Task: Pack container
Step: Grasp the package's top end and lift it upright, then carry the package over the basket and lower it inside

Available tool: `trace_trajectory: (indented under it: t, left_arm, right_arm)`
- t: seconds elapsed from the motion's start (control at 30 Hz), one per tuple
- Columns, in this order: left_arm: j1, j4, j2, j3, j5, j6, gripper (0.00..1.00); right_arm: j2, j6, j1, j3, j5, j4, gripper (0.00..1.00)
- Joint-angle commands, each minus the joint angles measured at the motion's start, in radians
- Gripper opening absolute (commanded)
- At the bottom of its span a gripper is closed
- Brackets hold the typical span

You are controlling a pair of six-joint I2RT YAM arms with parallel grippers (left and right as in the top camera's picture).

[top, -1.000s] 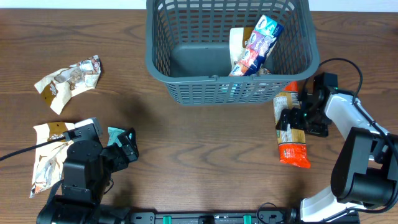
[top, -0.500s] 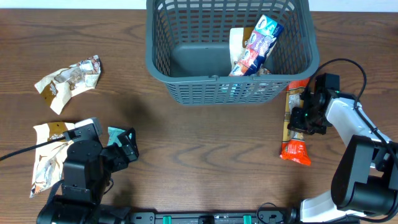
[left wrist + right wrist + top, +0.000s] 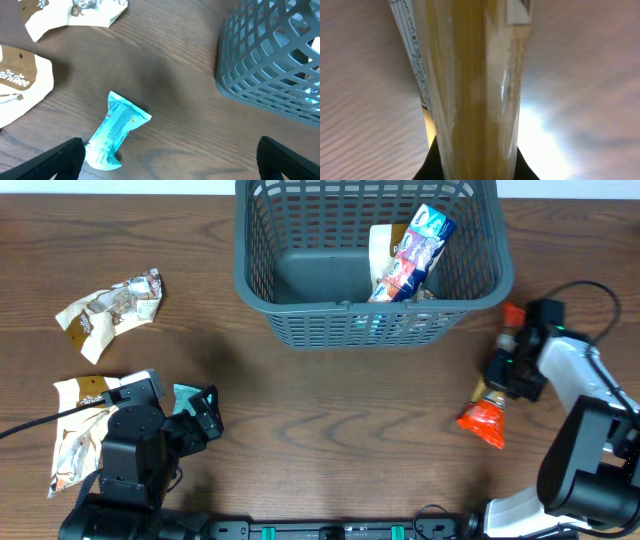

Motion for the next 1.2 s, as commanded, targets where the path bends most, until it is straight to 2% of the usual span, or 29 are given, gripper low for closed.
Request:
trace_trajectory:
  t: [0.0,0.13,0.3,0.6,0.7,0.83,1.17]
  left_arm:
    - [0.002,0.0,-0.004,0.023,-0.019,0.016,0.99]
    - [0.002,0.0,-0.004,0.023,-0.019,0.016,0.98]
    - [0.002,0.0,-0.004,0.023,-0.019,0.016,0.99]
    - [0.002,0.0,-0.004,0.023,-0.019,0.016,0.99]
    - [0.002,0.0,-0.004,0.023,-0.019,0.016,0.99]
    - [0.002,0.0,-0.004,0.023,-0.019,0.016,0.99]
    - [0.002,0.0,-0.004,0.023,-0.019,0.016,0.99]
  right_arm:
    - [-0.057,0.058,-0.089,0.062,0.097,-0.041,0.01]
    - [-0.164,0.034,-0.146,0.159,0.096,-0.122,0.01]
    - [-0.306,-0.006,-0.145,0.322,0.084,-0.214,0.01]
    - [-0.456,-0.047,-0.104,0.644,-0.158,-0.22,0.01]
    - [-0.455,-0.019,-0.091,0.725,-0.307,-0.175,0.01]
    - [-0.452,0.058,-0.029,0.741,-0.494,-0.045,0.01]
    - [-0.377,0.066,0.291,0.741,-0.513,0.242,0.01]
